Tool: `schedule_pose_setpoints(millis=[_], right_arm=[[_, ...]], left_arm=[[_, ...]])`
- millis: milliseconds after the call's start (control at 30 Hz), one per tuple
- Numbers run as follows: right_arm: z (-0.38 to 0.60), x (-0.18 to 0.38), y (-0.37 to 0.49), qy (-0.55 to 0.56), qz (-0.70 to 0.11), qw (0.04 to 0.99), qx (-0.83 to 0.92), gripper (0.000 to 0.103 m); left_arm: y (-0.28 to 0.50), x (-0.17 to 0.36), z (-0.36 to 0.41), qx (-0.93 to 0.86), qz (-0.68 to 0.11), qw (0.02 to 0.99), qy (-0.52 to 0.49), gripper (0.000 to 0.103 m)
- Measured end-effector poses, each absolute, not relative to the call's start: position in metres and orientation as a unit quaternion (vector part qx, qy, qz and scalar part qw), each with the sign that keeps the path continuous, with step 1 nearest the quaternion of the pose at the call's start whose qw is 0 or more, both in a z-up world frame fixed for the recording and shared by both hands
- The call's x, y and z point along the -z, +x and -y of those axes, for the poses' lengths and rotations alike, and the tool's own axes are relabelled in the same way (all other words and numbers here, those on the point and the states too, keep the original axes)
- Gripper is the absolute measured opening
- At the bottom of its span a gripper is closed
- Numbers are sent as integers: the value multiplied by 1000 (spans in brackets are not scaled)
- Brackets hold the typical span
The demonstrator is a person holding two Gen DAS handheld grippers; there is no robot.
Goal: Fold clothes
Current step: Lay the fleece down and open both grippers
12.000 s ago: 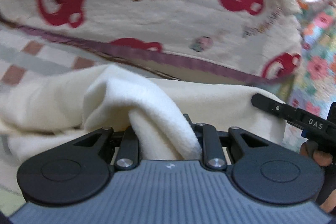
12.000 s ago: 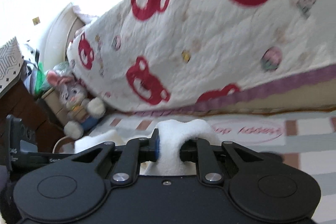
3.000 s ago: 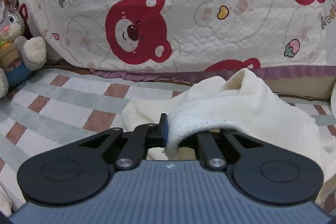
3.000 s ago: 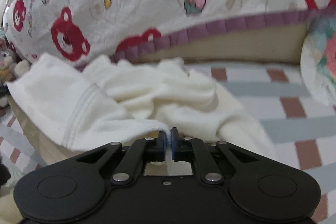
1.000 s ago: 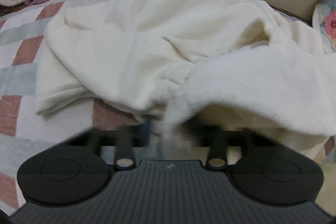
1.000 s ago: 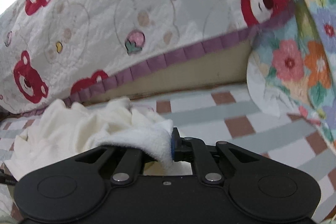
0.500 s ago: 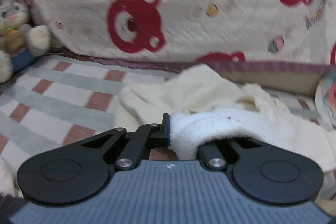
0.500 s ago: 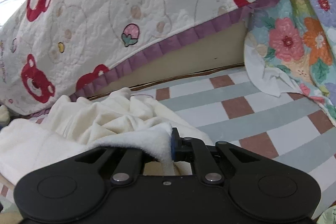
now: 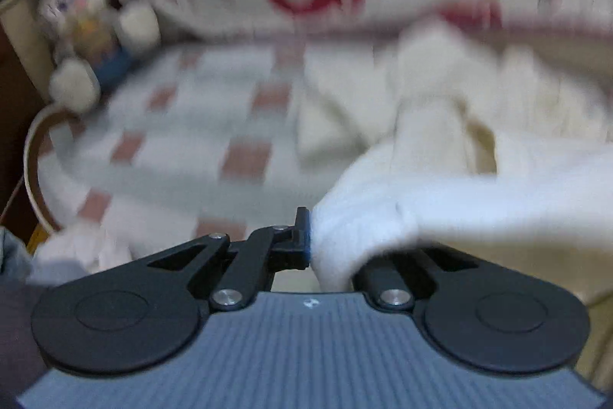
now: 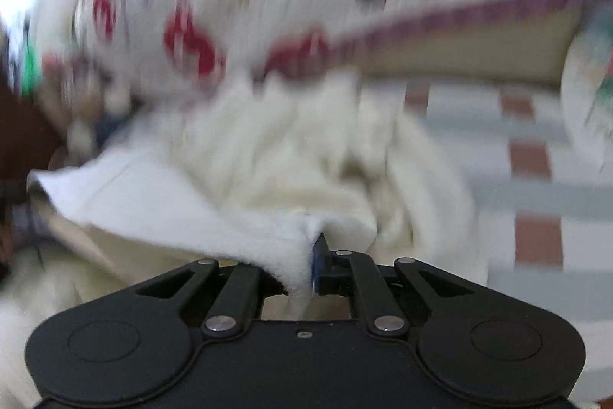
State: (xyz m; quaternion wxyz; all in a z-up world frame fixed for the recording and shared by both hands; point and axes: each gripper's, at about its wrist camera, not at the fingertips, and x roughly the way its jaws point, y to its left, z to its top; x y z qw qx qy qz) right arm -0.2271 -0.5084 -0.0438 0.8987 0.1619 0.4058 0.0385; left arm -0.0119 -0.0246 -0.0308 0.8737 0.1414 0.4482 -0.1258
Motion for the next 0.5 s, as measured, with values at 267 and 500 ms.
schedule_pose_setpoints(millis=[267, 500], right_arm=[[531, 56, -260, 183, -390, 894, -124, 37], [619, 57, -294, 319, -293, 899, -67, 50]], left_arm=[[-26, -10, 47, 186, -479, 850, 114, 34], [-40, -73, 89, 246, -423, 869, 73, 51]])
